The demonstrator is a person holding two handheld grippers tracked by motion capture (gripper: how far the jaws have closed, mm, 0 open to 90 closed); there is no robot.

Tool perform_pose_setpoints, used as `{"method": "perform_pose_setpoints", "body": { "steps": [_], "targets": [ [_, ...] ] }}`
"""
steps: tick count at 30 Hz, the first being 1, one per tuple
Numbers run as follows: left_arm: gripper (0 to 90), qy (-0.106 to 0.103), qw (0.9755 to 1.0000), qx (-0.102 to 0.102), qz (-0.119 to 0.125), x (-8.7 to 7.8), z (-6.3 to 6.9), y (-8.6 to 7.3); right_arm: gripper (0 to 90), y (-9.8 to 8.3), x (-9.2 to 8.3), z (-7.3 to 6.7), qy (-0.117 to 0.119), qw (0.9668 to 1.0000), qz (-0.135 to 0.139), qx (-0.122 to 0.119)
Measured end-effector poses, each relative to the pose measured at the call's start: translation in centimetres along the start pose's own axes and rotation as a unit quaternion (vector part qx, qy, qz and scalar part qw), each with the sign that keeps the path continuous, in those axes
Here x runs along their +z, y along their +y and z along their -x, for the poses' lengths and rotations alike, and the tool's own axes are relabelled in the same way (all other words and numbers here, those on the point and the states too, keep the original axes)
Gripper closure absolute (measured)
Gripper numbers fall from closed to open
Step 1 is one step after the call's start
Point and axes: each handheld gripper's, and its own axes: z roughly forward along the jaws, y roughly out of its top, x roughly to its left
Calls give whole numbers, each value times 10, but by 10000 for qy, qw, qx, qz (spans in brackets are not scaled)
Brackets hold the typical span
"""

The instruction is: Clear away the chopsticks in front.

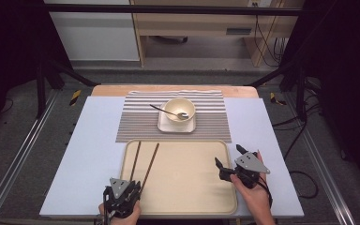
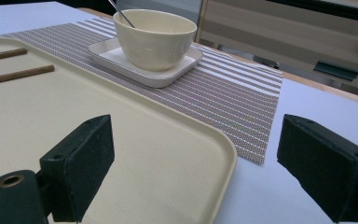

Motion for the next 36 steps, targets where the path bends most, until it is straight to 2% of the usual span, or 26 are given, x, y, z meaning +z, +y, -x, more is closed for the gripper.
{"method": "perform_pose_setpoints", "body": {
  "steps": [4, 12, 20, 21, 23, 29, 36],
  "targets": [
    [748, -11, 10000, 39, 7, 1, 2, 1, 111, 0, 0, 0, -2, 10000, 7, -5],
    [683, -94, 9995, 305, -41, 9, 10, 5, 111, 0, 0, 0, -2, 10000, -9, -10],
    [661, -202, 9984, 535, -9, 13, 15, 19, 111, 0, 0, 0, -1, 10000, -7, -16],
    [656, -217, 9977, 638, -39, 14, 16, 22, 111, 0, 0, 0, -2, 10000, -6, -18],
    [648, -258, 9971, 721, -16, 16, 18, 27, 111, 0, 0, 0, -2, 10000, -12, -21],
    [606, -375, 9927, 1146, 80, 23, 22, 50, 110, 0, 1, 0, -1, 10000, -28, -38],
    [485, -289, 9878, 1526, 52, 35, 23, 73, 105, 0, 2, 0, -22, 9999, -37, -92]
  ]
}}
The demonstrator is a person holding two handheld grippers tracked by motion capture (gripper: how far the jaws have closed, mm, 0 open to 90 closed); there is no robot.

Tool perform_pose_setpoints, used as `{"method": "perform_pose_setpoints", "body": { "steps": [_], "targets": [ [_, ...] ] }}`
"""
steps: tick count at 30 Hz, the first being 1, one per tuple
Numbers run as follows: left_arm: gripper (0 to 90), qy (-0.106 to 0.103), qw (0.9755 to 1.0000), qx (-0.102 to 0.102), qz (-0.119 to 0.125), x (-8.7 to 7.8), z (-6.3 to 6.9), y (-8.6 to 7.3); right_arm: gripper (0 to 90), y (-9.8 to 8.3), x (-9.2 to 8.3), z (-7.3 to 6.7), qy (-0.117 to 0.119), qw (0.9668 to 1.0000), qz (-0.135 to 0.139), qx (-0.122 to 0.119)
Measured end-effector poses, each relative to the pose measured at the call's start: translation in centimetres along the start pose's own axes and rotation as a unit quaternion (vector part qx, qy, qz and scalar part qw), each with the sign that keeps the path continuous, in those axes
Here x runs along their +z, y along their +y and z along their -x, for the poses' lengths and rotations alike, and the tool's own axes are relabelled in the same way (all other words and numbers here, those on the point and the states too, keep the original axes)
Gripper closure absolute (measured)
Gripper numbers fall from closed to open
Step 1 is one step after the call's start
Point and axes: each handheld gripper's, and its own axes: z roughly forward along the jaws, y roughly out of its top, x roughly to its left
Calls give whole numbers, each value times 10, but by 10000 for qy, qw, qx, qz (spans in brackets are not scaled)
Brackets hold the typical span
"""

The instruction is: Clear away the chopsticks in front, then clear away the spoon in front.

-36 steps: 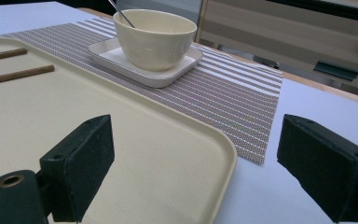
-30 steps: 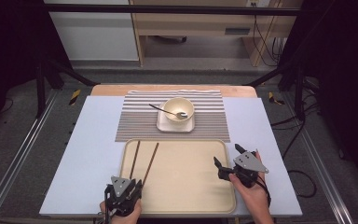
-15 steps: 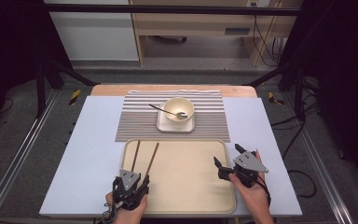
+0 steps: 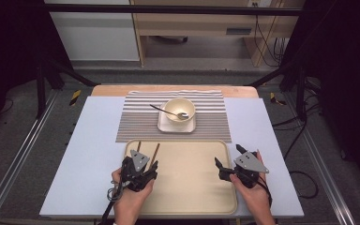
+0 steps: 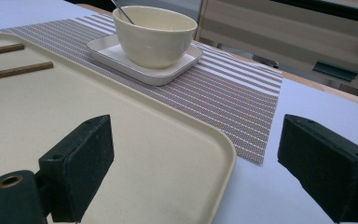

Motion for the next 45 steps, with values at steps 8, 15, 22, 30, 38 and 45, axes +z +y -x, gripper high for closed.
{"method": "perform_pose_setpoints", "body": {
  "steps": [8, 15, 22, 30, 38, 45],
  "targets": [
    [370, -148, 9998, 121, 30, 13, -7, 16, 96, 1, 0, 0, -29, 10000, 4, -51],
    [324, -37, 9989, 422, 189, 16, -18, 34, 92, 1, 0, 1, -47, 10000, 20, -19],
    [289, -112, 9984, 523, 186, 23, -30, 48, 90, 1, 0, 1, -49, 10000, 12, -30],
    [232, -205, 9973, 613, 340, 49, -53, 77, 88, -1, 1, 3, -95, 9999, -6, -53],
    [205, -501, 9969, 551, 258, 85, -74, 90, 84, 0, 2, 4, -252, 9996, 28, -96],
    [180, -795, 9950, 570, 192, 96, -87, 98, 77, 0, 2, 2, -337, 9992, -32, -205]
  ]
}}
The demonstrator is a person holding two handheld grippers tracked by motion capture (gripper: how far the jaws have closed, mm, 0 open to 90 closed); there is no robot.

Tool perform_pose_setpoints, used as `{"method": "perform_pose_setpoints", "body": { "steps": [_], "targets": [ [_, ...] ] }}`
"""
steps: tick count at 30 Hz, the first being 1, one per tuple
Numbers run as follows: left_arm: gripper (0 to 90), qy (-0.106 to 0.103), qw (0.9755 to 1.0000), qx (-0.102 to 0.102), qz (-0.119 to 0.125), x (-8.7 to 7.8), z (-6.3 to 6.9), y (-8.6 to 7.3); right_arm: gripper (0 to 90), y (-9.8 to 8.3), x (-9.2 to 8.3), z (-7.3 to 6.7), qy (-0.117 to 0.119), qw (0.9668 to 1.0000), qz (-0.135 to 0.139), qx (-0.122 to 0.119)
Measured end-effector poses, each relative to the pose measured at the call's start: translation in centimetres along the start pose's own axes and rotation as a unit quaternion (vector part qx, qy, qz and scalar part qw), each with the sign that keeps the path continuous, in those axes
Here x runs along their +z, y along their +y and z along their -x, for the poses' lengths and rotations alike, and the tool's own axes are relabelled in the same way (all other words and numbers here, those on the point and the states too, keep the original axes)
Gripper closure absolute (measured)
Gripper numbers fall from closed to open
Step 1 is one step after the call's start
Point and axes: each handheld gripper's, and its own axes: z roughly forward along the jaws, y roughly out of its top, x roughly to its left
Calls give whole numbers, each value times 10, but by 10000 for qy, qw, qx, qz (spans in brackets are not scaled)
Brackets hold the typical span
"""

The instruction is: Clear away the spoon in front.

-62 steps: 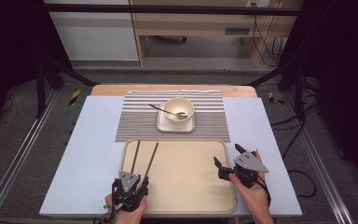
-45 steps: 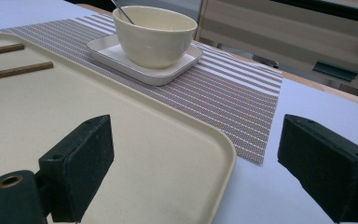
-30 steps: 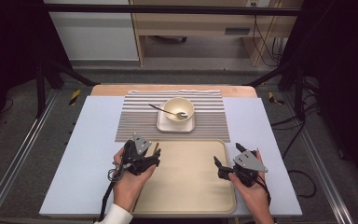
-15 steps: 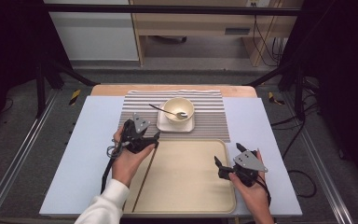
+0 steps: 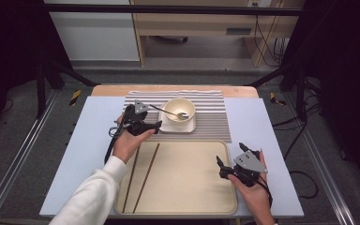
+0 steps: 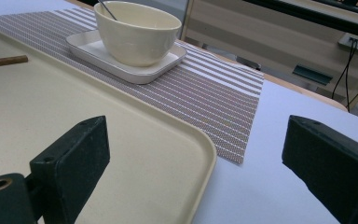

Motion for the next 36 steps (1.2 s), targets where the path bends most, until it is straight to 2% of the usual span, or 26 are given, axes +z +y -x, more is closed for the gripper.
{"method": "perform_pose_setpoints", "body": {
  "steps": [2, 5, 9, 13, 15, 17, 21, 24, 25, 27, 29, 34, 36],
  "targets": [
    [175, -41, 9999, -82, 62, 4, -4, 0, 78, 0, 1, -2, -22, 10000, -31, -37],
    [168, -6, 9999, -72, 76, 7, -5, -1, 81, 2, 1, -4, -88, 9999, -61, -58],
    [167, 172, 9996, 3, 225, 11, -5, -1, 90, 4, -1, -8, -111, 9999, -16, -84],
    [170, 275, 9992, -96, 283, 11, -4, -1, 96, 5, -2, -10, -74, 9999, -8, -104],
    [171, 276, 9991, -193, 274, 11, -4, -1, 99, 5, -2, -11, -60, 10000, -10, -79],
    [176, 241, 9984, -357, 365, 12, -5, 0, 101, 6, -1, -11, -39, 10000, -8, -66],
    [198, 244, 9976, -529, 375, 20, -11, -1, 104, 4, 1, -10, -28, 9999, -71, -73],
    [232, 228, 9974, -541, 407, 29, -11, -2, 105, 3, -1, -7, -43, 10000, -63, -19],
    [247, 219, 9969, -573, 491, 32, -9, -2, 105, 3, -1, -6, -52, 10000, -52, 12],
    [283, 232, 9971, -468, 557, 38, -6, -1, 106, 3, 0, -6, -35, 10000, -48, 10],
    [311, 264, 9970, -451, 568, 42, -5, -1, 106, 3, 0, -7, -18, 10000, -67, -10],
    [399, 275, 9948, -738, 652, 49, -4, -2, 107, 4, 0, -8, 23, 10000, -66, -37],
    [434, 252, 9944, -775, 673, 49, -4, -2, 108, 4, 0, -8, 26, 10000, -73, -40]
  ]
}}
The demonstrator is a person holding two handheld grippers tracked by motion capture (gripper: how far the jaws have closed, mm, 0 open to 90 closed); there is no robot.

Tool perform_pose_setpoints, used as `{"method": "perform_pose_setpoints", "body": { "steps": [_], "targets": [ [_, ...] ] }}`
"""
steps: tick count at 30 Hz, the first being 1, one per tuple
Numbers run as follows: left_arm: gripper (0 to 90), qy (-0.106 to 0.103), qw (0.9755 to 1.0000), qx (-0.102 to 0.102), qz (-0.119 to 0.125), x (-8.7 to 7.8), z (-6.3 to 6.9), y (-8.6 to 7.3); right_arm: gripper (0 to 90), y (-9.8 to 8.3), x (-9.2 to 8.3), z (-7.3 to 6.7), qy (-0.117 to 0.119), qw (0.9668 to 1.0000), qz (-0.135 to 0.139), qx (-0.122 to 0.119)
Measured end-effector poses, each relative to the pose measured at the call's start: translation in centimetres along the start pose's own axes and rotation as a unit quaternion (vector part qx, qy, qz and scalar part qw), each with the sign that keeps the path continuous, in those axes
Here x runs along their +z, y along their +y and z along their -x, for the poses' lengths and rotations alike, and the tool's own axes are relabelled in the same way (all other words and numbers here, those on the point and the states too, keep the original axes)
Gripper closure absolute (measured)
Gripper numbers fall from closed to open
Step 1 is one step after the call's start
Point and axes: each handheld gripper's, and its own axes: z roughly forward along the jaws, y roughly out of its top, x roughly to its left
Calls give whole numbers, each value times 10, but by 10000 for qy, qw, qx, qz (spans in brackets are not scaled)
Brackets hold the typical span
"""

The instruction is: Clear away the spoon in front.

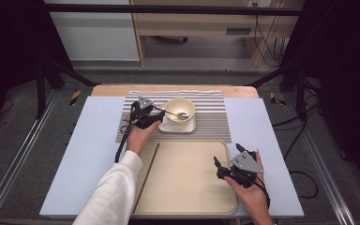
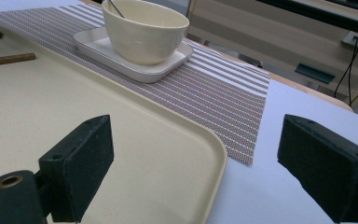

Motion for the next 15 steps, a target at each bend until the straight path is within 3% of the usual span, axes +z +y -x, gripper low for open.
{"method": "perform_pose_setpoints", "body": {
  "steps": [4, 8, 15],
  "targets": [
    [482, 3, 10000, -50, 34, 1, 2, 1, 111, -1, 0, 1, -3, 10000, -6, 23],
    [529, -101, 9991, -410, 84, 3, -1, 1, 111, 0, 0, 1, 12, 10000, -18, 31],
    [602, -151, 9985, -507, 164, 4, -2, 1, 112, 0, 0, 0, 18, 10000, -25, 13]
  ]
}}
